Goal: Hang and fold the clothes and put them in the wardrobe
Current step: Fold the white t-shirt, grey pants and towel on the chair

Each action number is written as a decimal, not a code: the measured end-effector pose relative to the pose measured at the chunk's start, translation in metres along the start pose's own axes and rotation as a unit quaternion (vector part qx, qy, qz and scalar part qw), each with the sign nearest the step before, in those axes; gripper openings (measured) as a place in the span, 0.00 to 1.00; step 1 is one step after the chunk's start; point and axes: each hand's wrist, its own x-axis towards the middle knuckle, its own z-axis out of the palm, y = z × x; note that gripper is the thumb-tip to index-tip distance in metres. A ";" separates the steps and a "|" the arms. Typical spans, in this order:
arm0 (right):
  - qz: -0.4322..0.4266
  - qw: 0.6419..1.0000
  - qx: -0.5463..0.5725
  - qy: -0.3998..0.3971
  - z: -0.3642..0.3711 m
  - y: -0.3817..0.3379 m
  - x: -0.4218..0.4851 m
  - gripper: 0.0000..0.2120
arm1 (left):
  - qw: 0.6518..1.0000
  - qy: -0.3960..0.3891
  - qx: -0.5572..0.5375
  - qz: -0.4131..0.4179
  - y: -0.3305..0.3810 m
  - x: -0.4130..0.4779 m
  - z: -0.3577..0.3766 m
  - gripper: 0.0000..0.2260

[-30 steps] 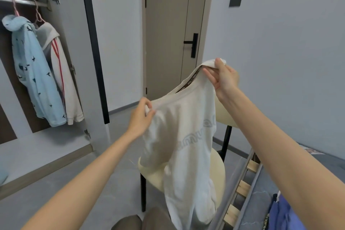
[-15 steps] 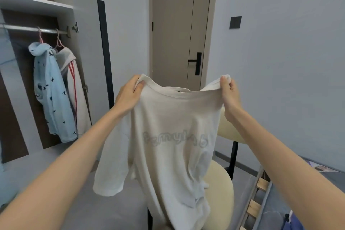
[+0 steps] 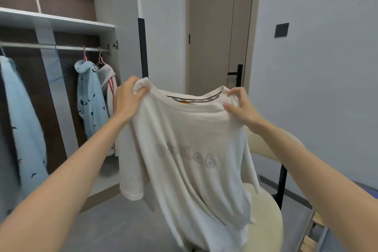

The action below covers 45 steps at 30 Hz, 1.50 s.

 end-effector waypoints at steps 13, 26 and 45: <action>0.056 0.996 -0.026 -0.070 0.077 -0.020 0.035 0.19 | 0.983 0.171 0.068 0.015 -0.047 -0.007 -0.072 0.12; 0.068 0.989 -0.017 -0.126 0.084 -0.010 0.032 0.25 | 0.946 -0.193 0.231 -0.117 -0.106 -0.036 -0.083 0.26; 0.036 0.996 -0.067 0.054 0.084 -0.006 0.035 0.13 | 0.838 -0.461 -0.140 -0.258 -0.111 -0.071 -0.067 0.38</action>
